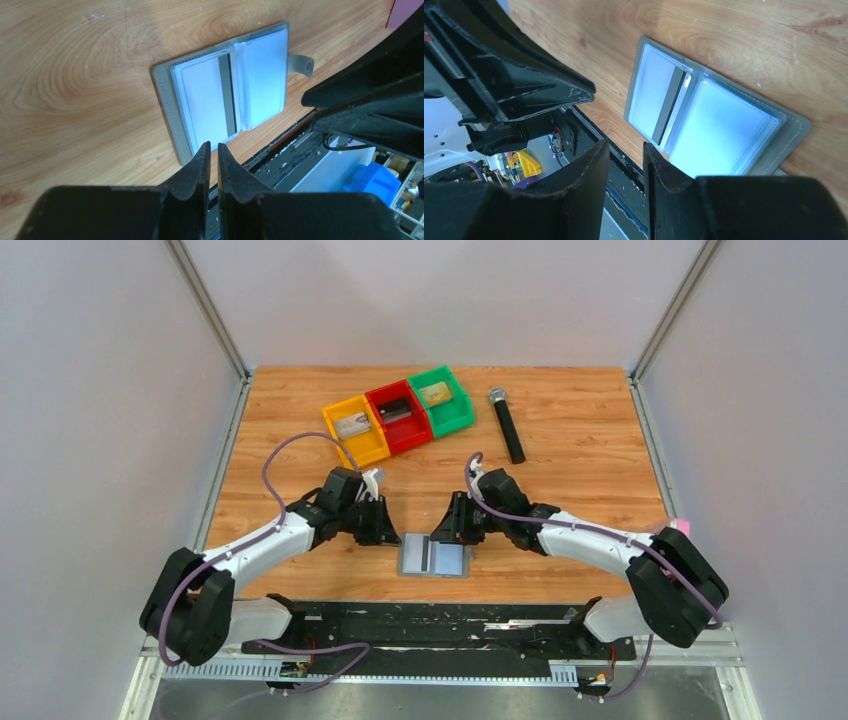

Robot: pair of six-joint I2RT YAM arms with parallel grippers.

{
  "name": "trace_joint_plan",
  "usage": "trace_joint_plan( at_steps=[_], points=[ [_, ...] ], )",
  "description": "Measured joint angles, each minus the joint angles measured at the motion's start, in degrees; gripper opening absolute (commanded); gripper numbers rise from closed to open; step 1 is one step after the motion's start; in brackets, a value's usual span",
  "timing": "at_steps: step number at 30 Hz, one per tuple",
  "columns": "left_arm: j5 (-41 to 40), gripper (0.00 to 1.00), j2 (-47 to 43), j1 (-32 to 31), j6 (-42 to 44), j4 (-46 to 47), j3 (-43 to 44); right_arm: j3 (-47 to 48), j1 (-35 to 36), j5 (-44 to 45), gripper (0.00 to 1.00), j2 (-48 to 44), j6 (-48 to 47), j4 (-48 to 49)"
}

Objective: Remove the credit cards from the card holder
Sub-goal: Remove the credit card from the card holder.

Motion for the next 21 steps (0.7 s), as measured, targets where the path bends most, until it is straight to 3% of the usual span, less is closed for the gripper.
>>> trace_joint_plan(
  at_steps=[13,21],
  points=[
    [2.86,0.16,9.16,0.00,-1.40,13.73,-5.14,0.35,2.38,0.68,0.30,6.16,1.27,2.03],
    [3.41,0.15,11.39,0.00,-1.64,16.81,-6.21,0.66,3.02,1.25,0.27,10.19,1.51,3.15]
  ],
)
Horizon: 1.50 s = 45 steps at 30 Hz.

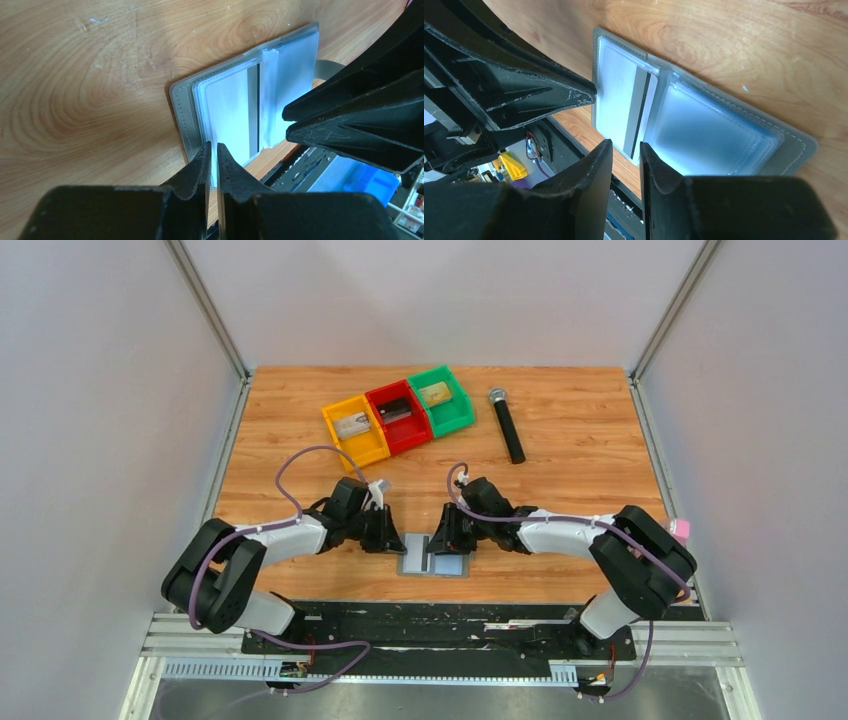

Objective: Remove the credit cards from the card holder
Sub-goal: Remove the credit card from the card holder.

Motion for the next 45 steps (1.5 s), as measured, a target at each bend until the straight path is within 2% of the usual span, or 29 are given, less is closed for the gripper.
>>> trace_joint_plan(
  at_steps=[30,45],
  points=[
    [0.79,0.15,0.59,0.00,-1.07,3.91,-2.54,0.07,0.22,1.73,0.22,5.11,1.20,5.16],
    [0.87,0.15,0.59,0.04,-1.09,4.48,-2.84,0.87,0.33,3.50,0.22,5.27,1.55,3.19]
  ],
)
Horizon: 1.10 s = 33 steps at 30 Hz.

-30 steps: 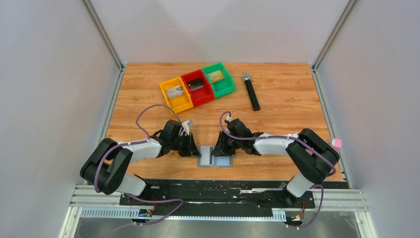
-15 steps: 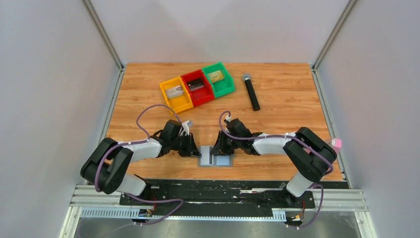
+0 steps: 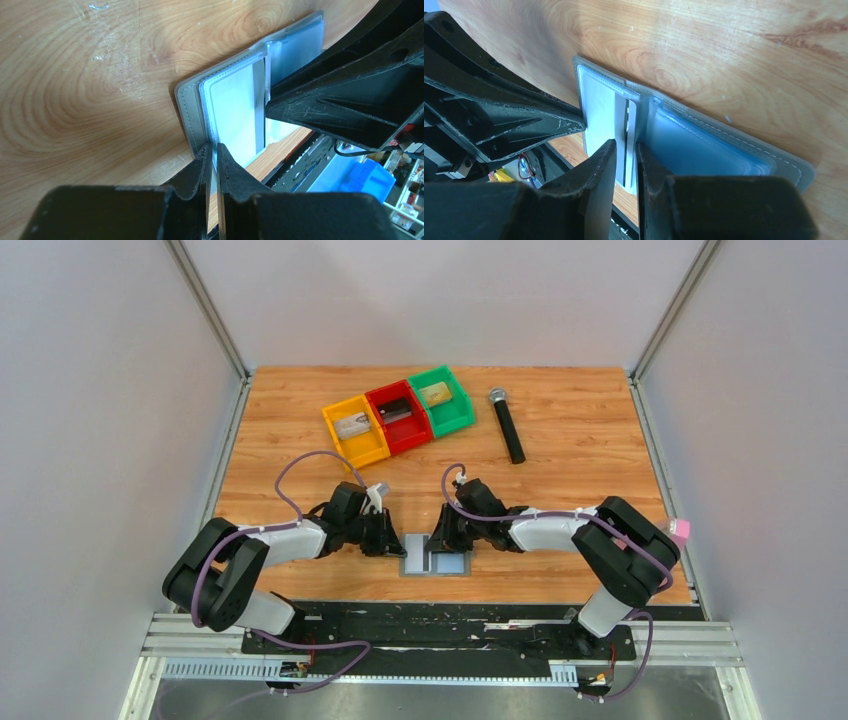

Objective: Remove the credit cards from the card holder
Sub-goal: Remove the credit card from the card holder.

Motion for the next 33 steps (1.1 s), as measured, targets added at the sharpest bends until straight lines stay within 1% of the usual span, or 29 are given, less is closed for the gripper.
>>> trace_joint_plan(
  at_steps=[6,11,16,24,33],
  points=[
    [-0.02,0.15,0.00,0.00,0.00,-0.02,0.00,-0.42,-0.02,-1.25,0.19,0.31,0.13,1.73],
    [-0.02,0.15,0.00,0.00,0.02,-0.09,0.00,-1.88,-0.17,-1.97,0.14,0.50,0.74,4.57],
    [-0.02,0.14,0.00,0.02,0.02,-0.09,0.00,-3.56,-0.61,-2.56,0.00,0.50,1.31,7.43],
    [-0.39,0.14,0.09,0.02,0.07,-0.33,0.02,-6.36,-1.22,-3.78,0.00,-0.66,2.23,11.76],
    [-0.46,0.14,0.50,0.02,0.07,-1.36,0.70,-8.68,-2.29,-4.31,0.00,-2.71,2.25,13.20]
  ],
)
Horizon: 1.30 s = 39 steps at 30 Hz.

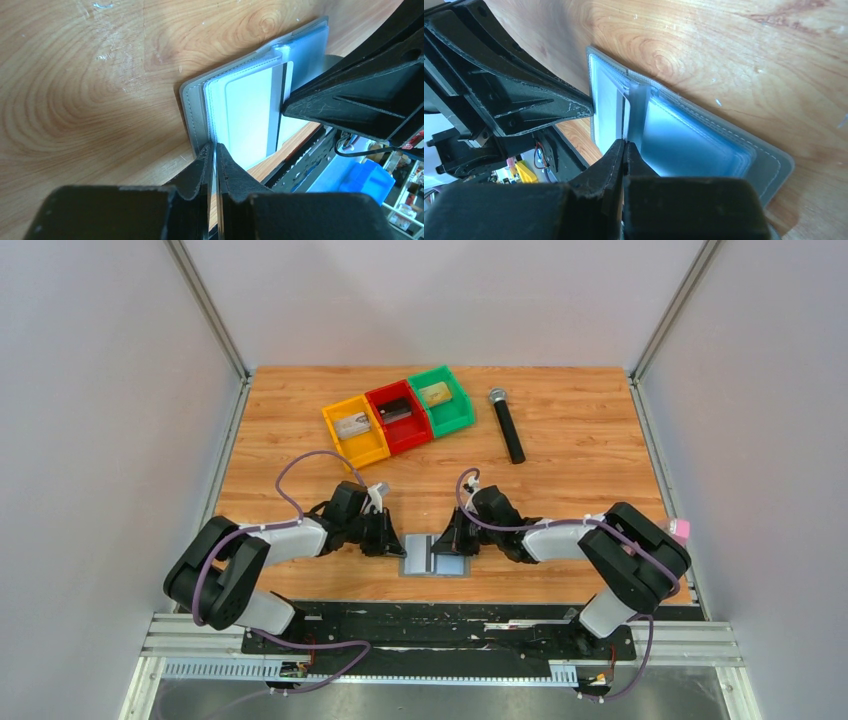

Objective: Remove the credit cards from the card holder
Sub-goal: Remove the credit card from the card holder, then place the credit card in the storage box.

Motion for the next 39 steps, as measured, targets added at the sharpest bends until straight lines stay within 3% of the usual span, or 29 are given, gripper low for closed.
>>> trace_joint_plan(
  at_steps=[21,31,39],
  points=[
    [0.22,0.20,1.18,-0.02,0.22,-2.08,1.81,-1.09,-2.23,1.05,0.00,-7.93,-2.84,-7.04],
    [-1.62,0.50,-2.21,-0.02,1.84,-13.46,9.22,0.35,-2.34,5.95,0.00,-16.52,-9.79,-15.91],
    [-2.29,0.67,-9.18,-0.02,2.03,-22.12,19.26,4.98,1.51,15.98,0.00,-23.21,-26.01,-20.72]
  ],
)
